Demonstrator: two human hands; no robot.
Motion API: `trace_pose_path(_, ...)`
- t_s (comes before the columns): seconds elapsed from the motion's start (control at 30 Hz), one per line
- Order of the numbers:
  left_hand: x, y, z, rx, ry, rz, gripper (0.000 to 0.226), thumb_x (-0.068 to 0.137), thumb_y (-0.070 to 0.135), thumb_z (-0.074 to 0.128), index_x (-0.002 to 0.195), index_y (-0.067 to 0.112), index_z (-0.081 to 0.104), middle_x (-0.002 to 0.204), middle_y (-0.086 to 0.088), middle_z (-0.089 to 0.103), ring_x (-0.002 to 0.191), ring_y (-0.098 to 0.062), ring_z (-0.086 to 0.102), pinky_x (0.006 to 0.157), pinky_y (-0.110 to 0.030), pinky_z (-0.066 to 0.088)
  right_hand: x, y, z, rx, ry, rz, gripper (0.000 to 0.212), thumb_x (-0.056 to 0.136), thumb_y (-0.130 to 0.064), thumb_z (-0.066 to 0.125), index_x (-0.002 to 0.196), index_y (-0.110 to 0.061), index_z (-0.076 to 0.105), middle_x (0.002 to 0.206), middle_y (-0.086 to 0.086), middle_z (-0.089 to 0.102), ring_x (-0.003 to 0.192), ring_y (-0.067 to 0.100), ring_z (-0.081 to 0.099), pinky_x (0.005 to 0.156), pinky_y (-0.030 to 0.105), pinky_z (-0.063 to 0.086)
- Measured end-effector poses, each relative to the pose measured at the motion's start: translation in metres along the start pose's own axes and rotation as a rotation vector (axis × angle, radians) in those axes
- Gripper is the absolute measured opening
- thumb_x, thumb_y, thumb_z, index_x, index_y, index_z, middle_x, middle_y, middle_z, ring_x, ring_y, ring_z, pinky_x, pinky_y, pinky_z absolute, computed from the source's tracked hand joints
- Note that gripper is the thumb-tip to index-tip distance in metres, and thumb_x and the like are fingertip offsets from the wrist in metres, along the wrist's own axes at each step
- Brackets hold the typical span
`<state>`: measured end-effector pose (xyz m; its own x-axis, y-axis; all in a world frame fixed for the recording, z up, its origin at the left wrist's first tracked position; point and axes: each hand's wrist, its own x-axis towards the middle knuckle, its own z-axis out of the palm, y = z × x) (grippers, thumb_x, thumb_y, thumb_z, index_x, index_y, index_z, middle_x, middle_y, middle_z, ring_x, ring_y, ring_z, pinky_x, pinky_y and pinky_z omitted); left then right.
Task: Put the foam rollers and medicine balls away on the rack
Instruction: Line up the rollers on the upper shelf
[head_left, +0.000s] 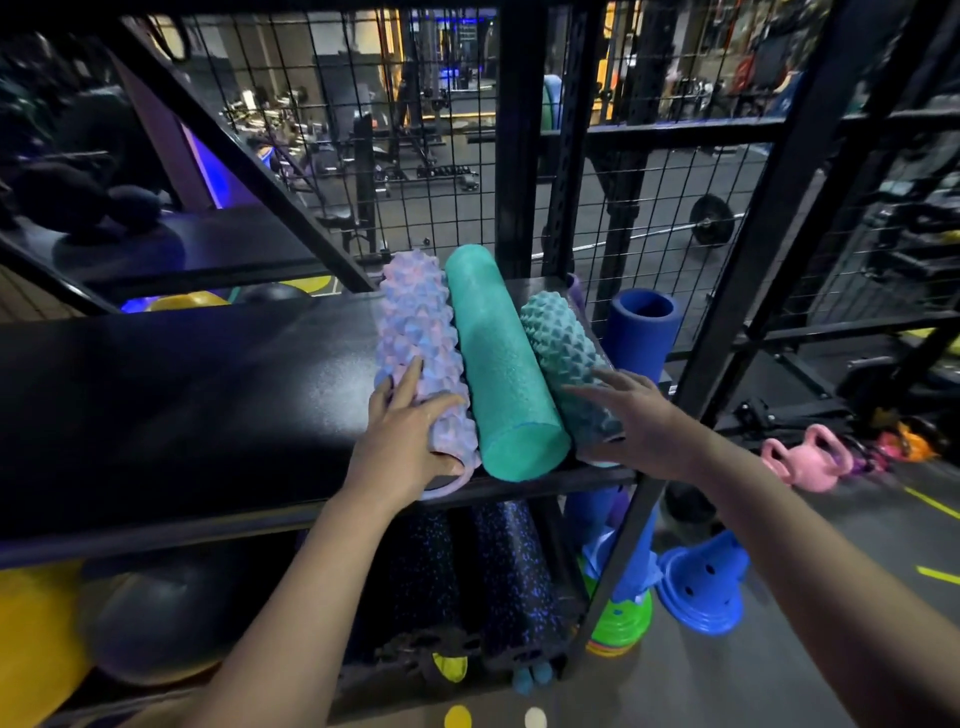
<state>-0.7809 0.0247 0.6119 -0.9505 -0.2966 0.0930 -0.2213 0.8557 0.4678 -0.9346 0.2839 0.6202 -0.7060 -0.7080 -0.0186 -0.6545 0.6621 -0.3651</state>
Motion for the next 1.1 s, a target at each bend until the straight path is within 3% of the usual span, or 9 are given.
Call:
trace_pose_path(0.07, 0.001, -0.003, 0.001, 0.000, -0.003, 0.002, 0.080, 0.071, 0.029, 0.090, 0.140, 0.042, 0.053, 0.169, 0.011, -0.003, 0.154, -0.031, 0.001, 0.118, -0.051, 0.028, -0.003, 0.007, 0.009, 0.012, -0.030, 0.040, 0.076, 0.086, -0.033, 0.079, 0.153, -0.030, 0.042, 0.166, 0.010, 0.014, 0.153, 0.031, 0.019, 0.122, 0.041, 0.026)
trace_pose_path(0.13, 0.001, -0.004, 0.001, -0.003, -0.008, -0.001, 0.079, 0.071, 0.029, 0.090, 0.139, 0.042, 0.052, 0.169, 0.011, -0.004, 0.154, -0.030, 0.000, 0.118, -0.051, 0.027, -0.003, 0.010, 0.018, 0.019, 0.014, 0.022, 0.068, 0.089, -0.028, 0.077, 0.150, -0.024, 0.047, 0.165, 0.016, 0.015, 0.152, 0.035, 0.021, 0.122, 0.040, 0.028)
trace_pose_path(0.27, 0.002, 0.001, 0.001, 0.013, -0.023, -0.013, 0.079, 0.072, 0.028, 0.090, 0.140, 0.041, 0.052, 0.169, 0.012, -0.005, 0.154, -0.028, -0.003, 0.119, -0.050, 0.026, 0.001, 0.004, 0.026, -0.086, 0.036, 0.054, 0.077, 0.089, -0.034, 0.076, 0.155, -0.022, 0.039, 0.168, 0.015, 0.010, 0.153, 0.040, 0.017, 0.118, 0.053, 0.033)
trace_pose_path(0.37, 0.004, 0.005, 0.002, 0.043, -0.025, -0.014, 0.080, 0.071, 0.030, 0.090, 0.140, 0.042, 0.051, 0.169, 0.012, -0.004, 0.155, -0.030, -0.003, 0.120, -0.050, 0.026, 0.004, -0.007, 0.029, -0.065, 0.039, 0.076, 0.080, 0.090, -0.028, 0.075, 0.157, -0.018, 0.032, 0.169, 0.011, 0.011, 0.152, 0.041, 0.019, 0.116, 0.055, 0.035)
trace_pose_path(0.73, 0.005, 0.014, 0.002, 0.113, -0.046, -0.053, 0.083, 0.068, 0.029, 0.090, 0.139, 0.046, 0.050, 0.168, 0.016, -0.006, 0.155, -0.023, 0.005, 0.114, -0.049, 0.038, -0.008, -0.015, 0.017, 0.050, 0.010, 0.031, 0.080, 0.097, -0.023, 0.067, 0.161, -0.013, 0.020, 0.169, 0.010, 0.010, 0.155, 0.037, 0.003, 0.124, 0.047, 0.011)
trace_pose_path(0.8, 0.006, 0.019, 0.001, 0.146, -0.077, -0.056, 0.089, 0.071, 0.028, 0.089, 0.145, 0.048, 0.043, 0.168, 0.015, -0.010, 0.156, -0.022, -0.003, 0.118, -0.056, 0.031, -0.011, -0.015, 0.017, 0.063, 0.032, 0.000, 0.080, 0.097, -0.025, 0.066, 0.160, -0.013, 0.019, 0.168, 0.008, 0.014, 0.156, 0.032, 0.000, 0.126, 0.044, 0.003)
trace_pose_path(0.93, -0.005, 0.028, -0.009, 0.145, -0.104, -0.027, 0.111, 0.076, 0.034, 0.086, 0.152, 0.057, 0.009, 0.167, 0.013, -0.019, 0.153, -0.019, -0.023, 0.119, -0.063, -0.006, -0.018, -0.007, 0.025, 0.126, 0.092, 0.001, 0.077, 0.097, -0.031, 0.063, 0.160, -0.019, 0.022, 0.169, 0.007, 0.010, 0.156, 0.030, -0.007, 0.127, 0.048, 0.003)
trace_pose_path(1.0, -0.018, 0.033, -0.014, 0.117, -0.024, -0.002, 0.110, 0.075, 0.041, 0.085, 0.147, 0.061, 0.005, 0.167, 0.014, -0.014, 0.154, -0.020, -0.021, 0.118, -0.064, -0.010, -0.025, -0.005, 0.029, 0.213, 0.166, -0.059, 0.071, 0.097, -0.023, 0.062, 0.159, -0.021, 0.028, 0.169, 0.003, 0.011, 0.157, 0.022, -0.005, 0.128, 0.042, 0.006)
trace_pose_path(1.1, -0.045, 0.038, -0.012, 0.004, 0.164, 0.029, 0.100, 0.076, 0.046, 0.084, 0.153, 0.053, 0.020, 0.168, 0.015, 0.003, 0.156, -0.019, -0.002, 0.119, -0.063, 0.001, -0.039, -0.008, 0.037, 0.316, 0.341, -0.127, 0.062, 0.097, -0.015, 0.061, 0.155, -0.021, 0.038, 0.165, -0.005, 0.021, 0.157, 0.013, 0.003, 0.122, 0.023, 0.006)
